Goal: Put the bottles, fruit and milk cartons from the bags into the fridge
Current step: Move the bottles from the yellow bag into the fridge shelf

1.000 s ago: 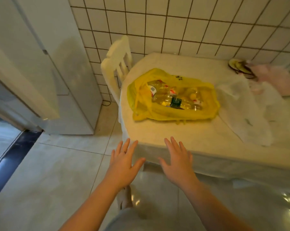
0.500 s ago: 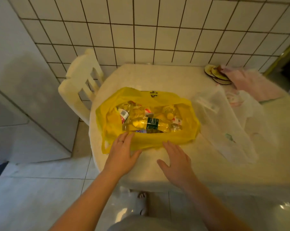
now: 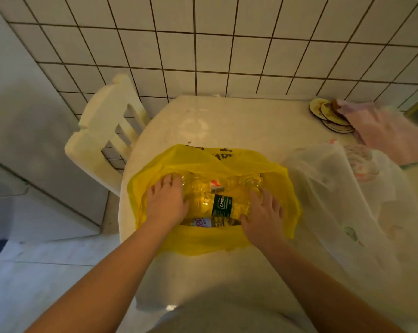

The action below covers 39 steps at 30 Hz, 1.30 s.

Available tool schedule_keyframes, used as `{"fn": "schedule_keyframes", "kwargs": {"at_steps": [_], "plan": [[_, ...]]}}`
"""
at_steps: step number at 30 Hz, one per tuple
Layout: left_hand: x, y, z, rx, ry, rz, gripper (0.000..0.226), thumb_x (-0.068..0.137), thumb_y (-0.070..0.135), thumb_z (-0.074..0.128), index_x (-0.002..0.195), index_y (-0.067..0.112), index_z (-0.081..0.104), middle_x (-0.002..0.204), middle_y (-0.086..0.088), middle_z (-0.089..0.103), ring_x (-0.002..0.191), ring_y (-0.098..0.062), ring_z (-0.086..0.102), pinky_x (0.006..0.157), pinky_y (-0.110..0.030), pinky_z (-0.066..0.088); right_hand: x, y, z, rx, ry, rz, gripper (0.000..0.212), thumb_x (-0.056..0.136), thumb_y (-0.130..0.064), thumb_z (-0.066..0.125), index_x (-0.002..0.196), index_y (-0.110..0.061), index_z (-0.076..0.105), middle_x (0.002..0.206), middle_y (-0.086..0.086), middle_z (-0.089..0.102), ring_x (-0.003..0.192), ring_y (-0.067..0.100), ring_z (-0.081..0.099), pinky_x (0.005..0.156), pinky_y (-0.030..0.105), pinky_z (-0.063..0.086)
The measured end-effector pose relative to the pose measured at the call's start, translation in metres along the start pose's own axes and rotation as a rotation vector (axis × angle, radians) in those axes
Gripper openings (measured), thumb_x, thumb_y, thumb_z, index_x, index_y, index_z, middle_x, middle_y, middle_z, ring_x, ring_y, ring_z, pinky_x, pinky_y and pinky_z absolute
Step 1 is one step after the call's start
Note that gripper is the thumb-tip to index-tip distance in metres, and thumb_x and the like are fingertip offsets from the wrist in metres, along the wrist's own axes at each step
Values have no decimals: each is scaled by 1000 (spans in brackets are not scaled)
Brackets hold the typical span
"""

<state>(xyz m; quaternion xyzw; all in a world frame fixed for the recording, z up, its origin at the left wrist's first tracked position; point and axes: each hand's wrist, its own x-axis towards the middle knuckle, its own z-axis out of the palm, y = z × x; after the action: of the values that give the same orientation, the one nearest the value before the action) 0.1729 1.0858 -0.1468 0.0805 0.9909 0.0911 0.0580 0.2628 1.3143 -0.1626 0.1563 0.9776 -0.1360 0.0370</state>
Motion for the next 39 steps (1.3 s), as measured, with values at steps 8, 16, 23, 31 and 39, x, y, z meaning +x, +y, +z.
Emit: {"fn": "schedule_keyframes", "kwargs": {"at_steps": [8, 16, 23, 31, 39], "plan": [[36, 5, 13, 163, -45, -70, 62, 88, 40, 64, 139, 19, 36, 144, -11, 47, 132, -36, 42, 104, -48, 38, 56, 7, 4, 207, -6, 49, 79, 88, -29, 69, 150, -35, 20, 148, 13, 26, 115, 37, 57, 79, 42, 54], [39, 5, 21, 167, -65, -23, 69, 83, 43, 72, 139, 25, 36, 143, -5, 50, 131, -33, 44, 103, -48, 37, 72, 18, 9, 361, 87, 8, 64, 95, -16, 61, 150, -31, 33, 155, 9, 23, 126, 33, 50, 84, 38, 54], [13, 9, 14, 121, -13, 85, 90, 81, 53, 69, 154, 33, 22, 151, 3, 45, 128, -27, 43, 102, -48, 32, 77, 32, -5, 452, 226, 6, 47, 101, -15, 52, 148, -17, 44, 156, 8, 36, 140, 27, 38, 106, 34, 39], [-13, 18, -4, -79, 158, 136, 88, 73, 54, 72, 148, 33, 33, 136, 4, 60, 121, -27, 53, 103, -50, 32, 73, 32, -62, 566, 525, -127, 23, 93, -6, 63, 115, -7, 63, 113, 9, 59, 97, 14, 54, 76, 10, 34], [-39, 25, -30, -426, 264, 131, 94, 77, 49, 79, 154, 32, 29, 142, 6, 54, 127, -21, 50, 109, -42, 32, 48, 18, -107, 696, 621, -311, 30, 92, -14, 68, 122, -12, 63, 111, -1, 62, 90, 7, 55, 78, 10, 42]]}}
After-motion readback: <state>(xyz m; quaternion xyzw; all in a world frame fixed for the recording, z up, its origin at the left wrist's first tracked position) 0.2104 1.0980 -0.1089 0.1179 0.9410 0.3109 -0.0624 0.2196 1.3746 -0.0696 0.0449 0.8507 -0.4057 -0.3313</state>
